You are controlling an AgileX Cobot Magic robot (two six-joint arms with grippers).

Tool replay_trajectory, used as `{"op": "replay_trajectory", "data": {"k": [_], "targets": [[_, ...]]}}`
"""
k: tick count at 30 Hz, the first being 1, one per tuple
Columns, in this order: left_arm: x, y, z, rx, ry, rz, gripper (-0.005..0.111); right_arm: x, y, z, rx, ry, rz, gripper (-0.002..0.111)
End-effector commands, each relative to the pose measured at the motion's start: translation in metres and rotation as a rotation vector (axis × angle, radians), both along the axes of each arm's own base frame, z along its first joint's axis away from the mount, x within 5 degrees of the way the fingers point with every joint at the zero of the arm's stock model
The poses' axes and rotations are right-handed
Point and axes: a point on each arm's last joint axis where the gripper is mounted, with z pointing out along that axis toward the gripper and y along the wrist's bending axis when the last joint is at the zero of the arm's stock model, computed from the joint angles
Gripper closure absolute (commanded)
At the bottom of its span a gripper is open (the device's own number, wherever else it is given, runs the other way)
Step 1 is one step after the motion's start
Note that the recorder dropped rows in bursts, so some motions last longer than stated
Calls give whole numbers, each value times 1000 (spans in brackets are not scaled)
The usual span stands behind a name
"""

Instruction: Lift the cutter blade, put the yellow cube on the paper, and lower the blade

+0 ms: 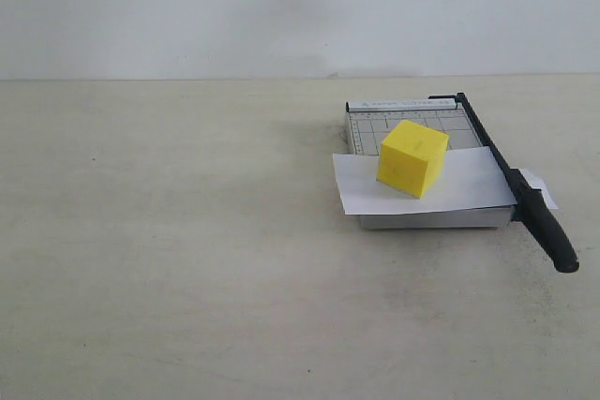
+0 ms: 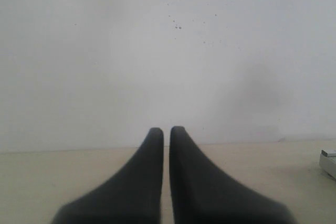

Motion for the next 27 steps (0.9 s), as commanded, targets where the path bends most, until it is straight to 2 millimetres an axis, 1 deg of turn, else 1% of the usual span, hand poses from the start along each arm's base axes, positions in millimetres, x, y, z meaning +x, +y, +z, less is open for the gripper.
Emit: {"op": "replay_trajectory", "data": {"k": [1,10,12,15,18,27], "targets": [[0,0,0,-3,-11,3,102,0,0,0,-5,-14,-1,108],[0,0,0,-5,-11,3,102,0,0,0,-5,-14,-1,108],[0,0,-4,-10,36,1,102,0,0,0,-5,-14,-1,108],[0,-1,-23,0,244,-6,102,0,0,0,-5,-14,-1,108],[-2,-1,-36,11,392,-9,102,0,0,0,-5,-14,-1,108],[-2,-1,-37,11,398,-9,102,0,0,0,-5,-14,-1,108]]}}
